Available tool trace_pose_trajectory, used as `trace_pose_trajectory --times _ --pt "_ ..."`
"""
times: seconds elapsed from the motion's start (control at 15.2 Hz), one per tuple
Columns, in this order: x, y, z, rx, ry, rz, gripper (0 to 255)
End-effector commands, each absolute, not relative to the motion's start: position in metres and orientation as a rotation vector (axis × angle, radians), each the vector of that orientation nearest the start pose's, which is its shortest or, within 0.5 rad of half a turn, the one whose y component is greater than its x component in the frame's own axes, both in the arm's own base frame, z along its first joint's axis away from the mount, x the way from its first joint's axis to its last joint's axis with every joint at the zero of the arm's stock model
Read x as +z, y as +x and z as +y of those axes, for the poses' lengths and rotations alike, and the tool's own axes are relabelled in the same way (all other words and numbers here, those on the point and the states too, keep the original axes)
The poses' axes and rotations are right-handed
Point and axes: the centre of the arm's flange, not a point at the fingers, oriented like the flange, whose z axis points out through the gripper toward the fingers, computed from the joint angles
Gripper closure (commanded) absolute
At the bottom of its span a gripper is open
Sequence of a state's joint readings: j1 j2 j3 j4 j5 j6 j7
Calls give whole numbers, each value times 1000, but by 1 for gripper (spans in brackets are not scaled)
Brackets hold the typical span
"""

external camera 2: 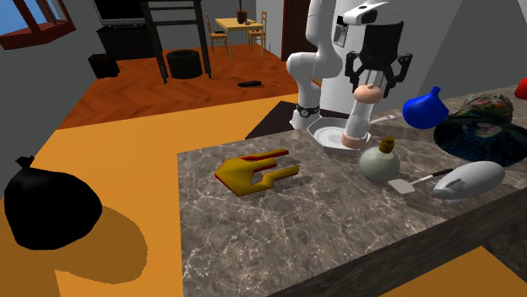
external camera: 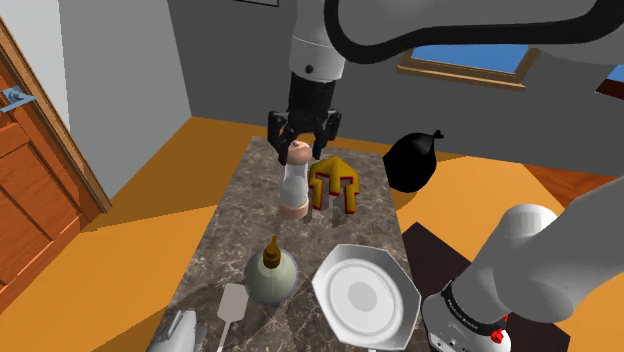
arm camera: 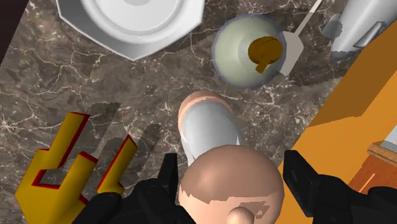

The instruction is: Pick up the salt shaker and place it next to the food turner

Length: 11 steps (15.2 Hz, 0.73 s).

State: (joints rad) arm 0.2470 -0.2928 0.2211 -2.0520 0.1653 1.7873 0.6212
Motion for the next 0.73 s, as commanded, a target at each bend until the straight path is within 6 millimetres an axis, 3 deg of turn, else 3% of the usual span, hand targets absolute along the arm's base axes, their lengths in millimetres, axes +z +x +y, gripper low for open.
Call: trace_pose_trajectory --times 0.0,0.66 --pt "563 390 251 48 -3031 299 255" --pt "594 293 335 48 -3031 299 255"
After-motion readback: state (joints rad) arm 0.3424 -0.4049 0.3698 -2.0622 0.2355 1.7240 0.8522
